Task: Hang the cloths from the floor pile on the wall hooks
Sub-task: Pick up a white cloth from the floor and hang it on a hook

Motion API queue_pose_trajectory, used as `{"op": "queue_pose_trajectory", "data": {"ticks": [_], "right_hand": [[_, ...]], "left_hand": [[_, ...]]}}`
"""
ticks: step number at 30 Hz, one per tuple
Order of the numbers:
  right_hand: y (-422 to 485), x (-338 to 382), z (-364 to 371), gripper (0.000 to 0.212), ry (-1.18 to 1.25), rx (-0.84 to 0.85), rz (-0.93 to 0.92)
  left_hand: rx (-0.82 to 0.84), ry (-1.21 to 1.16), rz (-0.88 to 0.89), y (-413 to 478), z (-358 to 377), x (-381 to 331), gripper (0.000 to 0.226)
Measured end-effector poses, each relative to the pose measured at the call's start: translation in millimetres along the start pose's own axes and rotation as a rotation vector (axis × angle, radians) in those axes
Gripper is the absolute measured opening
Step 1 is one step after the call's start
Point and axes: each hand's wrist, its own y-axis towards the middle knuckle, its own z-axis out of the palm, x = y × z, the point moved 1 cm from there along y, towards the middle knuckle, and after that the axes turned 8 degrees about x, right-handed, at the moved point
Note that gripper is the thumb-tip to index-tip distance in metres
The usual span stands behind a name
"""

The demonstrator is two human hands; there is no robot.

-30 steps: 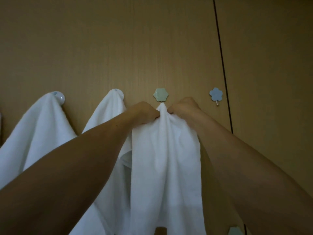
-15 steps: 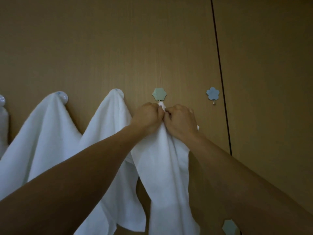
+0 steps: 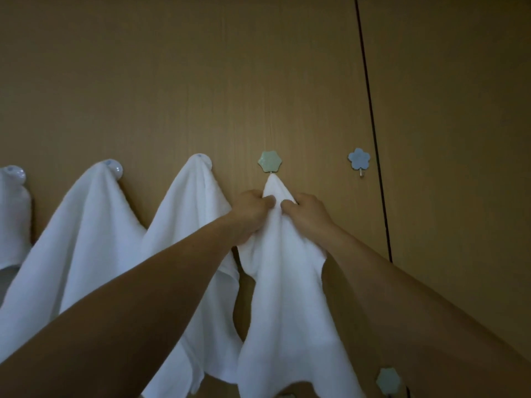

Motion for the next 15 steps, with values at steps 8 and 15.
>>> {"op": "queue_pose_trajectory", "data": {"ticks": [8,15], "right_hand": [[-35.4,-30.3,25.9,0.056,-0.149,-0.102,-0.078],[-61.9,-53.9,29.0,0.059,0.013,-0.016,0.08]], "left_hand": [[-0.25,0.452,0.299,-26.6,22.5,31.5,0.046],[-0.148,0.309,0.1,-61.1,29.3,60.2,0.048]]}}
